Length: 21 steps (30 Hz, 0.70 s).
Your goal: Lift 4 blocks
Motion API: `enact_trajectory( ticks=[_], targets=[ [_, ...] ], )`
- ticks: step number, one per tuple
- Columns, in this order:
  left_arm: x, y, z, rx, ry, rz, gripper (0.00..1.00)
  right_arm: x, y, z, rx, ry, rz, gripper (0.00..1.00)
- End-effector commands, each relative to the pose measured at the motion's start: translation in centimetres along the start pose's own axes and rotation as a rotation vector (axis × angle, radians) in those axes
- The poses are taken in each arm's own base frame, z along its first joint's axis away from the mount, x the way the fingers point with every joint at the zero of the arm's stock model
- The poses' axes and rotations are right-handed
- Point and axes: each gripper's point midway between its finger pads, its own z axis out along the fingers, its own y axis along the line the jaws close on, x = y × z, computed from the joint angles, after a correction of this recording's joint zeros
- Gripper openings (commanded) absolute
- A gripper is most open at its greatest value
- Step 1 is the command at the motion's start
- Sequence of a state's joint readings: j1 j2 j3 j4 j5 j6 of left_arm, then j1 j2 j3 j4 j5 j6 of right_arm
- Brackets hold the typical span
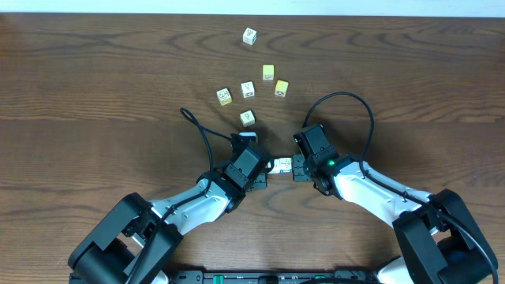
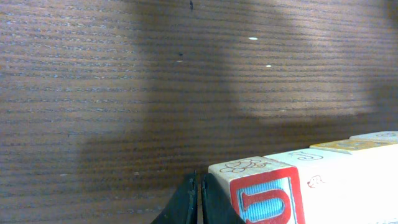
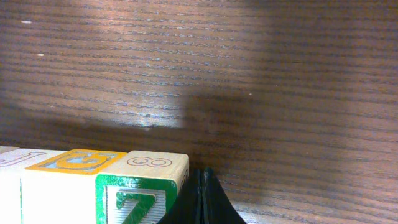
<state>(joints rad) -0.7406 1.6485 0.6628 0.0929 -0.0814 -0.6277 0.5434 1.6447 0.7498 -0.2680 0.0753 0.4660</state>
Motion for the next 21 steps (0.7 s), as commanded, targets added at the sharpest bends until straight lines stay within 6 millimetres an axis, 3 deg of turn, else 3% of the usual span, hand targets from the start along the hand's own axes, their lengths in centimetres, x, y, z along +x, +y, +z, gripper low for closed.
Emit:
enact_trajectory(
  ticks=[1, 12, 21],
  targets=[
    [-1.1, -6.7, -1.7, 0.233, 0.013, 0.036, 0.07, 0.9, 3.6, -0.3, -0.176, 0.065, -0.027, 0.01],
    [-1.2, -6.6, -1.7, 0.229, 0.010, 0.036, 0.07, 0.2, 2.2, -0.1, -0.159, 0.058, 0.010, 0.01],
    [-1.2, -6.6, -1.6, 0.224, 0.006, 0.036, 0.07, 0.4, 2.3, -0.2, -0.167, 0.068, 0.011, 0.01]
  ],
)
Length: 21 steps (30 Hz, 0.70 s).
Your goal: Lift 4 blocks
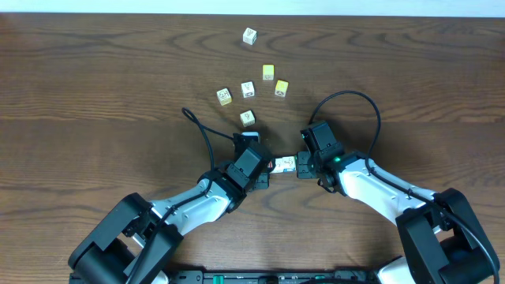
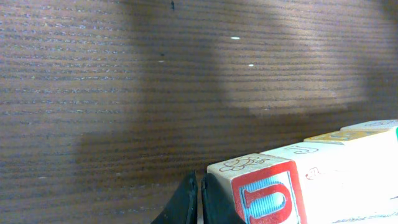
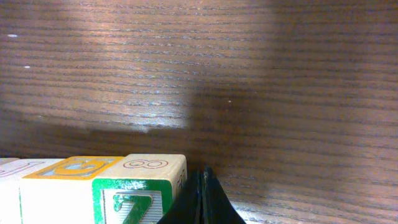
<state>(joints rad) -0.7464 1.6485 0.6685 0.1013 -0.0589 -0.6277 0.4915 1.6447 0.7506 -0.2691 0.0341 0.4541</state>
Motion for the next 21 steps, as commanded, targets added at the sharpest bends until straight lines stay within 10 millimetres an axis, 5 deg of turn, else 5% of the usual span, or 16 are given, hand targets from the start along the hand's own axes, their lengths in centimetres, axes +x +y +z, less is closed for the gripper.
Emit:
enact_trajectory(
  ticks=[1, 21],
  targets=[
    [-1.2, -5.8, -1.4, 0.194, 0.001, 0.033, 0.07, 0.9, 3.2, -0.2, -0.149, 0.061, -0.025, 0.01],
    [-0.7, -3.7, -1.1, 0.093, 0.011, 0.036, 0.07, 1.1, 3.3, -0.2, -0.154, 0.067, -0.026, 0.01]
  ],
)
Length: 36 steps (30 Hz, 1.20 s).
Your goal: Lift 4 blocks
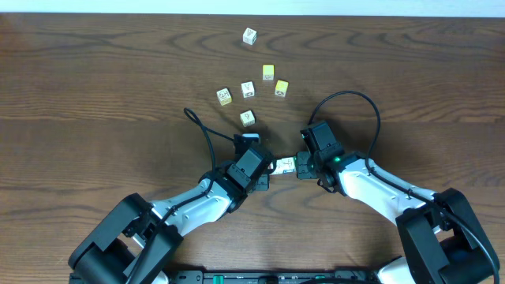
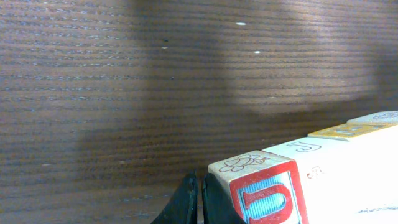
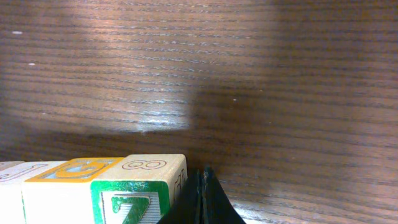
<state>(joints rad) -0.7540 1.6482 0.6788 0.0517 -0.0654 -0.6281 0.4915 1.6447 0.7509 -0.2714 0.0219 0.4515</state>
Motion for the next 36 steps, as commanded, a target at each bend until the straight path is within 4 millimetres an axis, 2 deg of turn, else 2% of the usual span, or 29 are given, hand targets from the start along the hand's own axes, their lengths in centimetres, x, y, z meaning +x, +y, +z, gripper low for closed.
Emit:
enact_trajectory(
  ticks=[1, 12, 36],
  targets=[
    [-1.3, -3.8, -1.1, 0.109, -0.017, 0.027, 0.07, 0.9, 3.1, -0.2, -0.144, 0.060, -0.024, 0.01],
    [-1.9, -2.5, -0.9, 0.082, -0.017, -0.001, 0.07, 1.0, 3.1, -0.1, -0.141, 0.062, -0.033, 0.01],
    [-1.8, -2.5, -0.9, 0.080, -0.014, -0.001, 0.07, 0.6, 0.6, 0.0, -0.018, 0.037, -0.042, 0.01]
  ],
)
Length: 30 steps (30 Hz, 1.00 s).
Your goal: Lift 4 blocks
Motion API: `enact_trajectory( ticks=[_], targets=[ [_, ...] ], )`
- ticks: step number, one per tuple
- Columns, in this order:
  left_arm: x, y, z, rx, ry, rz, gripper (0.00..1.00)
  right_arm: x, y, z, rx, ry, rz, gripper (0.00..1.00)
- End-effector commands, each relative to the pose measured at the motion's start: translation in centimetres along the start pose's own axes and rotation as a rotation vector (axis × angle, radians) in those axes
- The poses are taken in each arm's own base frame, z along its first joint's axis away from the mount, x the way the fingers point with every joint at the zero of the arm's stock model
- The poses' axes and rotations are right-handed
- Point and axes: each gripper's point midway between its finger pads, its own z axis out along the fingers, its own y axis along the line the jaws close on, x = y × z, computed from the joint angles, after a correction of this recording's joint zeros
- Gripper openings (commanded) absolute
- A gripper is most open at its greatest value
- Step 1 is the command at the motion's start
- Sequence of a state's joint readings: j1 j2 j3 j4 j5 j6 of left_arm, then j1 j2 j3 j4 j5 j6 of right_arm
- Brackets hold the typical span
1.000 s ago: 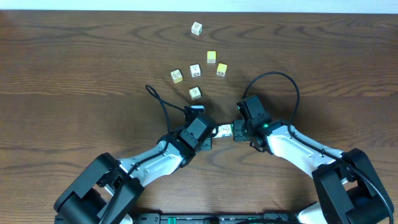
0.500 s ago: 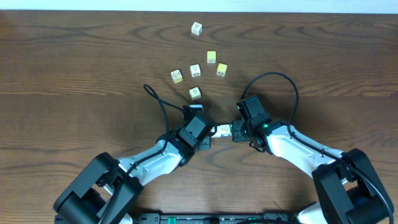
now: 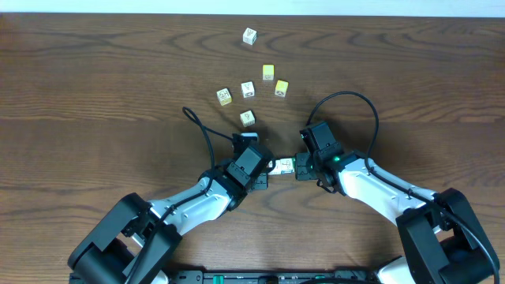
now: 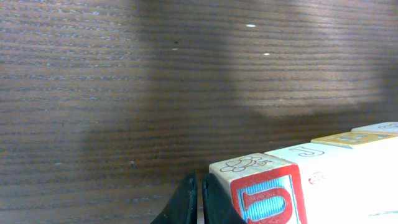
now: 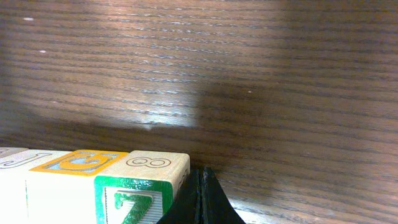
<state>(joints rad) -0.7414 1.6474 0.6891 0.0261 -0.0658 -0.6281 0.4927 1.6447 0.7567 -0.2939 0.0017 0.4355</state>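
A short row of wooden letter blocks (image 3: 284, 166) is squeezed end to end between my two grippers near the middle of the table. My left gripper (image 4: 200, 186) is shut with nothing between its fingers. Its side presses the red U block (image 4: 264, 196) at the row's left end. My right gripper (image 5: 202, 182) is also shut on nothing and leans against the green 7 block (image 5: 140, 190) at the right end. Overhead, the left gripper (image 3: 267, 168) and the right gripper (image 3: 298, 166) flank the row. The row's underside is hidden, so its height over the wood is unclear.
Several loose blocks lie farther back: a white one (image 3: 249, 35), two yellow ones (image 3: 268, 72) (image 3: 282, 87), and three more (image 3: 248, 88) (image 3: 224, 96) (image 3: 248, 117). A black cable (image 3: 199, 126) loops beside the left arm. The brown wooden table (image 3: 95, 79) stretches to both sides.
The clamped row and both grippers have shifted only slightly over the table. The grain specks sit a little further right in both wrist views. Both grippers are still shut against the row's ends.
At first both shut grippers pinched the row level, nearer the front. Then the pair stood slightly farther back and right, with the row tilted in the left wrist view. After that the row was level again, and it has stayed clamped there until now.
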Motion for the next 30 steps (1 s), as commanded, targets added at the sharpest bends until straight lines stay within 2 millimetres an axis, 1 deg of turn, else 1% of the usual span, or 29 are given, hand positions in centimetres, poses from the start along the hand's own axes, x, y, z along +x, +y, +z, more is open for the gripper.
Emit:
enact_trajectory(
  ticks=[1, 14, 17, 30],
  targets=[
    [-1.59, -2.90, -0.94, 0.095, -0.022, 0.008, 0.07, 0.24, 0.33, 0.13, -0.002, 0.014, -0.028, 0.01],
    [-1.59, -2.90, -0.94, 0.095, -0.022, 0.008, 0.07, 0.26, 0.18, 0.13, 0.006, 0.014, -0.084, 0.01],
    [-1.59, -2.90, -0.94, 0.095, -0.022, 0.008, 0.07, 0.23, -0.28, 0.13, 0.031, 0.011, -0.084, 0.01],
    [-1.59, -2.90, -0.94, 0.095, -0.022, 0.008, 0.07, 0.11, -0.28, 0.10, 0.033, 0.007, -0.084, 0.01]
  ],
)
